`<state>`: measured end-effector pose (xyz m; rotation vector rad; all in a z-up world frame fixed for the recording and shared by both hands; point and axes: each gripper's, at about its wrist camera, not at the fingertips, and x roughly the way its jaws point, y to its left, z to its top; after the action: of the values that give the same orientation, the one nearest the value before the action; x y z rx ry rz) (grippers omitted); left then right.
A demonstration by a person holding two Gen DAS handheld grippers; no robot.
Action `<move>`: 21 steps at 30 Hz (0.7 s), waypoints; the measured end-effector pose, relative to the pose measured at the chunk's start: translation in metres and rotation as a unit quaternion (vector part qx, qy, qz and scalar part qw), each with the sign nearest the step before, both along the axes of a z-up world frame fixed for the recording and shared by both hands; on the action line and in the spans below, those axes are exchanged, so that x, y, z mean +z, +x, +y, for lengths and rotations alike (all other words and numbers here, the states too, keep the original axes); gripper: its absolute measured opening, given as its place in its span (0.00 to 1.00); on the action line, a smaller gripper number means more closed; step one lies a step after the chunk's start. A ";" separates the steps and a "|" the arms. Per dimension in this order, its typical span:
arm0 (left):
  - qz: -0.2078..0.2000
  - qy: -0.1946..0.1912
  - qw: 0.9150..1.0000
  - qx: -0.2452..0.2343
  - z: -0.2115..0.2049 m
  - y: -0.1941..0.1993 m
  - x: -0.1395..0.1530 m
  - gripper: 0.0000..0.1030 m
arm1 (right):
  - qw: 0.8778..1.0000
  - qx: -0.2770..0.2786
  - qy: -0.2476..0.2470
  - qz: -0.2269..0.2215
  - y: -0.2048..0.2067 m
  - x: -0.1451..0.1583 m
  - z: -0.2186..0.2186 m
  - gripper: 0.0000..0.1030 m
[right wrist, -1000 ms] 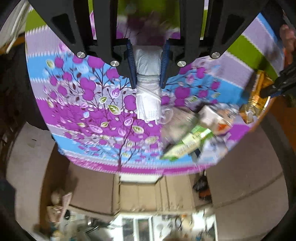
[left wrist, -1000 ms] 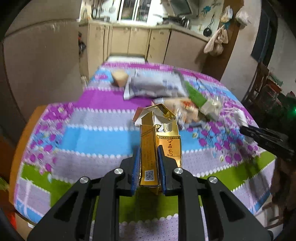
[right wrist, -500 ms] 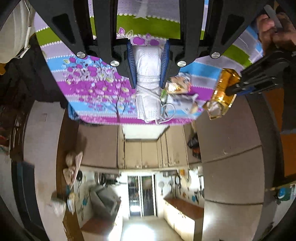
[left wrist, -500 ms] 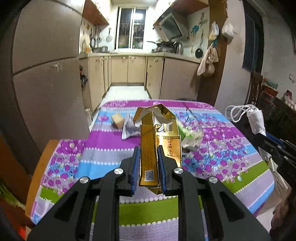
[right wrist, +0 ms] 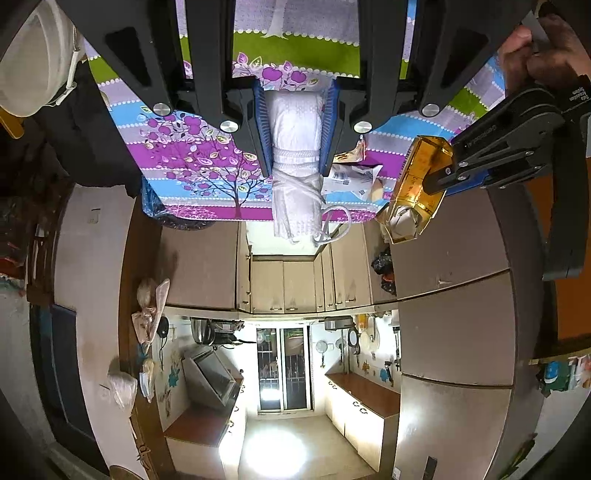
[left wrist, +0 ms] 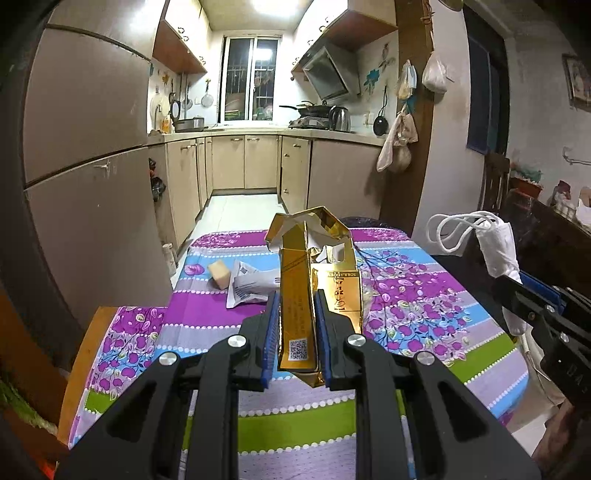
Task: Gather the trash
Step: 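Carry the gold box and white cloth over the white basin with both grippers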
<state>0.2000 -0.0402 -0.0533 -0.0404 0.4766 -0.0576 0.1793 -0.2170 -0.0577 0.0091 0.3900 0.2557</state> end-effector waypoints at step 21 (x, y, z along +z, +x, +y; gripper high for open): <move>-0.021 0.003 0.998 -0.064 -0.063 -0.008 0.021 0.17 | 0.998 -0.058 0.005 -0.014 -0.034 0.016 -0.049 0.25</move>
<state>0.1916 -0.1033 -0.0326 -0.0020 0.4375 -0.1825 0.1454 -0.2663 -0.0412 0.0370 0.3584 0.1422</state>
